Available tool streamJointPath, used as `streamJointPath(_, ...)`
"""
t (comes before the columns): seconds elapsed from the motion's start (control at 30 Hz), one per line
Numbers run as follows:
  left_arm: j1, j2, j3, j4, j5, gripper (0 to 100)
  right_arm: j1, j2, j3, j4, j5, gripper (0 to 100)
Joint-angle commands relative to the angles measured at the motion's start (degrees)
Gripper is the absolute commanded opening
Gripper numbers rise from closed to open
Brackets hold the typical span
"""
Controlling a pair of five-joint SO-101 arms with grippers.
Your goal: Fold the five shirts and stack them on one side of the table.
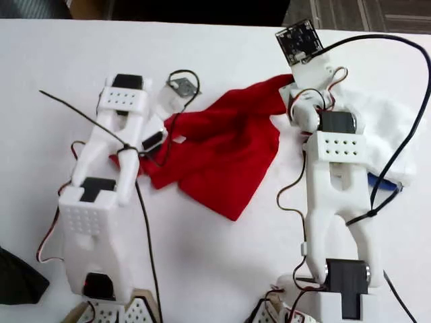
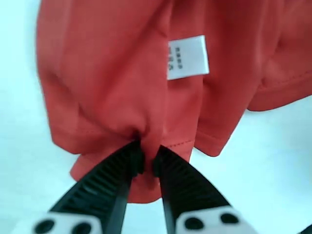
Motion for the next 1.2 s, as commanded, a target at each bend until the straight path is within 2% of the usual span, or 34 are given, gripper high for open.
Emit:
streamJointPath(0.0,-0.18,-3.34,-5.49,3.08,0.0,6,-0.22,-3.82,-3.16,0.22,0.18,2.2)
streamJointPath(0.13,-0.18,-2.55,-7.96,4.4,0.0,13,-0.22,-3.91,-3.16,0.22,0.18,2.2)
streamJointPath(0.5,-0.26,3.6,-8.13,2.64,-0.09,13,-0.13,-3.91,-3.16,0.22,0.26,2.2)
streamJointPath(0.67,-0.09,2.99,-9.27,1.76,0.44,2,-0.13,-3.91,-3.16,0.22,0.18,2.2)
streamJointPath(0.93,-0.09,2.2,-20.44,9.41,0.26,3,-0.13,-3.91,-3.16,0.22,0.18,2.2)
streamJointPath(1.17,-0.53,1.85,-23.16,9.67,0.44,3,-0.04,-3.91,-3.16,0.22,0.44,2.2)
